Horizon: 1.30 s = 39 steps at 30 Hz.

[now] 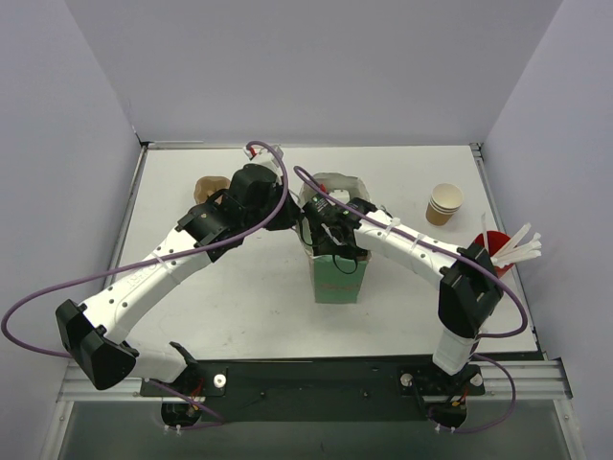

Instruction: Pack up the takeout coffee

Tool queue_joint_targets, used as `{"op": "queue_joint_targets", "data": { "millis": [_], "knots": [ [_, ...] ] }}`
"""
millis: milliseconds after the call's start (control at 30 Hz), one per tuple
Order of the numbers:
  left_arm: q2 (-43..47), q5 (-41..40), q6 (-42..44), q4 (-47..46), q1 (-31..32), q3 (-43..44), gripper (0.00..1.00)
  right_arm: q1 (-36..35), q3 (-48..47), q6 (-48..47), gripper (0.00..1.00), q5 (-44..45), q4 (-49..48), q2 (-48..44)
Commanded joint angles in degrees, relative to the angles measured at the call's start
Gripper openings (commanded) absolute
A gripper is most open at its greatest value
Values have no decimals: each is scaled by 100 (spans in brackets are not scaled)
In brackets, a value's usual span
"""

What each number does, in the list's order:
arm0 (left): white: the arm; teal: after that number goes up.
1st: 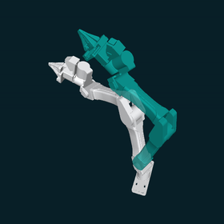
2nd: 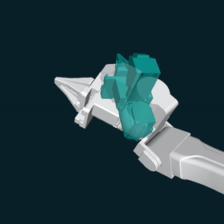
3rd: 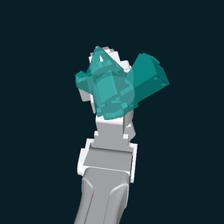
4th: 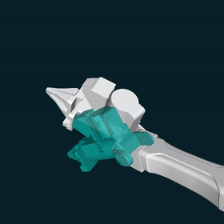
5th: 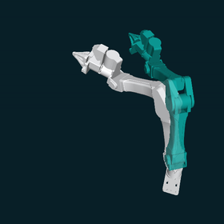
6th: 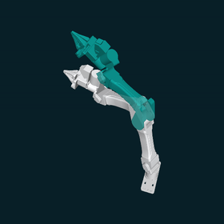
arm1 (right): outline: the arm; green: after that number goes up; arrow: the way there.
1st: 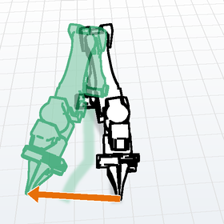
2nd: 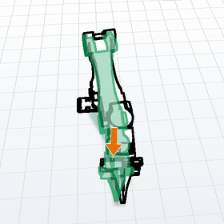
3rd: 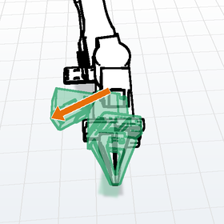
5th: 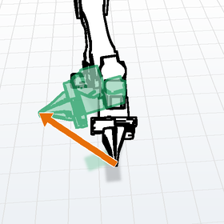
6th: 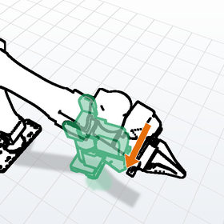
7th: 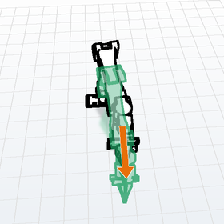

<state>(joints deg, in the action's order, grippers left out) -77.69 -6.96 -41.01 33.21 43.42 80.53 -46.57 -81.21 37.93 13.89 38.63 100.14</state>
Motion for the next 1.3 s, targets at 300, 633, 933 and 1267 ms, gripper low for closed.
{"op": "queue_joint_targets", "data": {
  "millis": [300,633,933,1267],
  "knots": [
    [44,-526,155,-526,-44,121,0,-37,-123,-49,85,61,356,15],
    [114,-420,182,-588,-44,-99,0,103,-264,-119,86,-324,285,234],
    [79,-385,173,-605,-35,-143,0,139,-466,-137,87,-607,329,269],
    [52,-499,94,-553,-26,-126,0,86,-554,-137,87,-537,549,322]
  ]
}}
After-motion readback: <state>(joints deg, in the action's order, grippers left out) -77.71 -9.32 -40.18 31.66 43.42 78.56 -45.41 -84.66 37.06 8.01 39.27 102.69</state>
